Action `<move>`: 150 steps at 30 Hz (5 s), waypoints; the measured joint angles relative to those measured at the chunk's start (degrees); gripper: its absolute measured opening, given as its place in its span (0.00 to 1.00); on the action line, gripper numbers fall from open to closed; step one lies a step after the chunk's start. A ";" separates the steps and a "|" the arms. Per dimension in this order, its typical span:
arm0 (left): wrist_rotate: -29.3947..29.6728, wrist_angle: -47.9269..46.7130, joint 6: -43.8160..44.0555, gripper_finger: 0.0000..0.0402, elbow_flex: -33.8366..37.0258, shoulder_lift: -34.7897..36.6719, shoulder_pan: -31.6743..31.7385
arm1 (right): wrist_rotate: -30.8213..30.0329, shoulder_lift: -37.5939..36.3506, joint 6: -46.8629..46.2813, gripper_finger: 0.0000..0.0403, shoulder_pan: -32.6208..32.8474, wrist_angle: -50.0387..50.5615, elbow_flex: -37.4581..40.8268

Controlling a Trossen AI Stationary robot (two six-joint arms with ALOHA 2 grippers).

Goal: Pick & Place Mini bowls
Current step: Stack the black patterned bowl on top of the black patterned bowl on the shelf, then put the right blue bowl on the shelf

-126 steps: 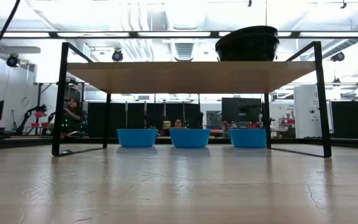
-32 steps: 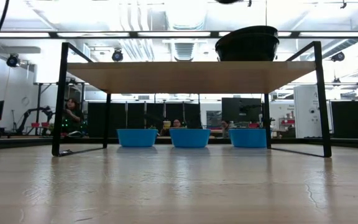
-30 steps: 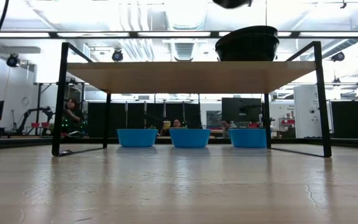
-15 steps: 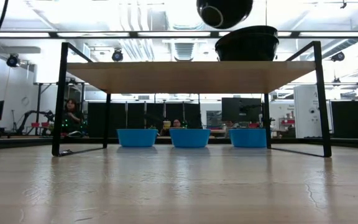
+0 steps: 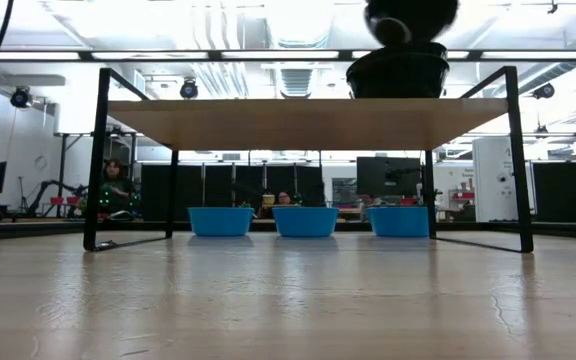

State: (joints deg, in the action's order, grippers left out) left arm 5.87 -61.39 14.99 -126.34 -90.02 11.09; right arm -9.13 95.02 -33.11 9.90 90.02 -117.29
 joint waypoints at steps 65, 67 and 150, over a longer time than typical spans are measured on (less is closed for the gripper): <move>0.00 -1.29 -2.39 0.47 0.04 -0.04 0.02 | -0.76 4.36 27.07 0.36 1.19 0.00 5.61; 0.00 -1.29 -2.42 0.47 0.04 -0.04 0.02 | -0.77 4.36 27.07 0.38 1.21 0.02 4.18; -3.05 -6.29 14.86 0.47 18.73 0.15 17.62 | 30.16 -1.15 31.73 0.36 -66.96 -37.40 52.55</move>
State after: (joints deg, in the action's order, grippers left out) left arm 2.82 -67.68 29.85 -107.61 -89.86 28.71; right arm 21.04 93.86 -1.38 -57.06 52.62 -64.74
